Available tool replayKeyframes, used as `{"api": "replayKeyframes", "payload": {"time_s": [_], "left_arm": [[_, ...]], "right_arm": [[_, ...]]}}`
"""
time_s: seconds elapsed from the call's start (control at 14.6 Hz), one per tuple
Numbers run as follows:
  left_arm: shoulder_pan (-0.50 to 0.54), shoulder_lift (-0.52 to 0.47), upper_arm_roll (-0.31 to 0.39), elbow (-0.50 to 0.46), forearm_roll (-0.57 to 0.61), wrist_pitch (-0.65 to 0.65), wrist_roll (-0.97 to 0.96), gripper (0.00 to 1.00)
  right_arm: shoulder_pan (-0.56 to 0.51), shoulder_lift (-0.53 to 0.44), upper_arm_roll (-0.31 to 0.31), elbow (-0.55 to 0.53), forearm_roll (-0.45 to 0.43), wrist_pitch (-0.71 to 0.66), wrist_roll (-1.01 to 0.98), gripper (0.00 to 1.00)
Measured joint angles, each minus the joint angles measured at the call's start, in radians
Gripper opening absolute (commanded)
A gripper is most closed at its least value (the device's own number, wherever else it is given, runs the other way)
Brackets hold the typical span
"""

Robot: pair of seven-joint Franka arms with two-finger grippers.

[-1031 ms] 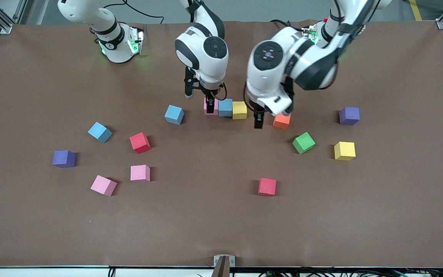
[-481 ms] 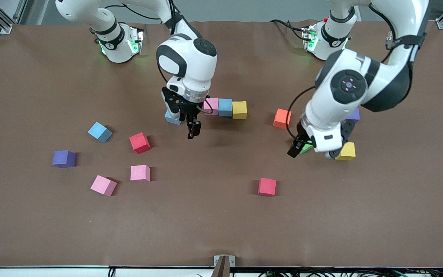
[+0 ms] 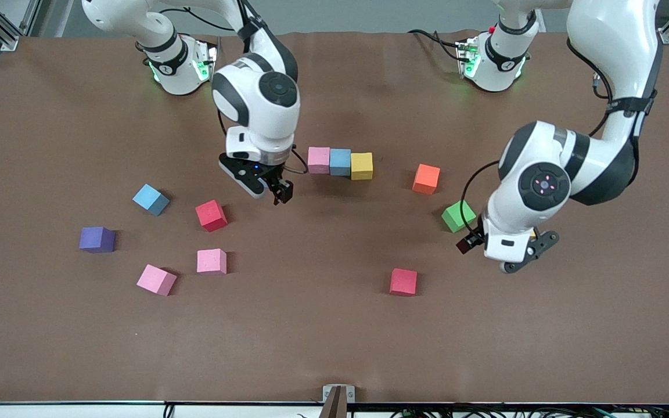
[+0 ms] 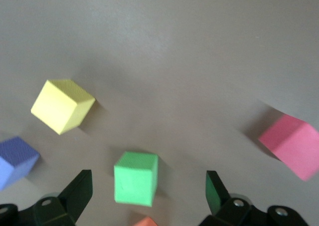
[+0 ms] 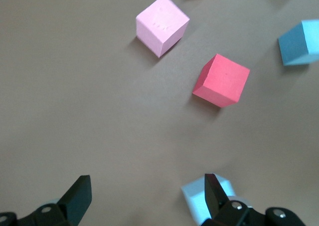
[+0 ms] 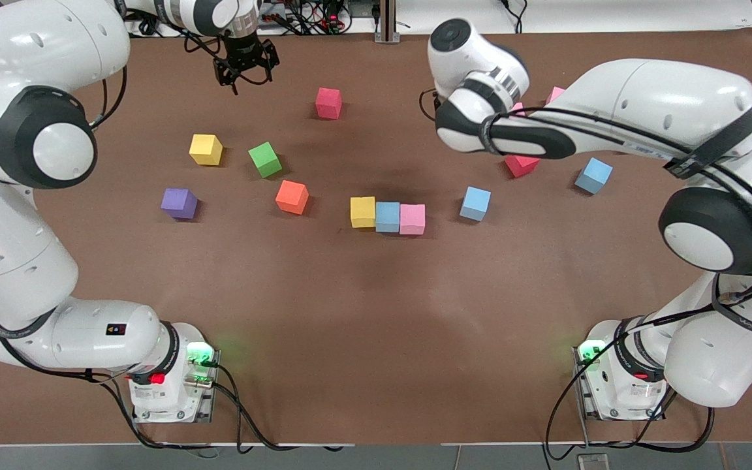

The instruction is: Arrange 11 blocks into digit 3

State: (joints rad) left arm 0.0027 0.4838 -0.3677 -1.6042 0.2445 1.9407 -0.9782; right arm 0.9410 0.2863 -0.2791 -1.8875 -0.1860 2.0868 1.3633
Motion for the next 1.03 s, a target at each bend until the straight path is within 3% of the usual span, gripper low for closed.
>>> {"api": "replayKeyframes", "payload": {"time_s": [0.14,0.41,0.62,1.03], "left_arm": [[0.024,0.038,0.0,-0.001,0.0,0.004,0.043,1.0],[0.05,0.077,0.001,-0.059,0.008,0.109,0.049,1.0],[0.052,0.071,-0.001,-0.149,0.008,0.19,0.036,1.0],[0.117,-0.018,-0.029,-0.426,0.008,0.415,0.022,1.0]], "right_arm": [[-0.023,-0.024,0.0,-0.001,0.033,-0.079,-0.223,1.0],[-0.03,-0.028,0.05,-0.025,0.043,-0.118,-0.324,1.0],[-0.03,-0.026,0.099,-0.084,0.043,-0.016,-0.324,1.0],[-0.097,-0.036,0.113,-0.275,0.043,0.267,-0.356,1.0]]}}
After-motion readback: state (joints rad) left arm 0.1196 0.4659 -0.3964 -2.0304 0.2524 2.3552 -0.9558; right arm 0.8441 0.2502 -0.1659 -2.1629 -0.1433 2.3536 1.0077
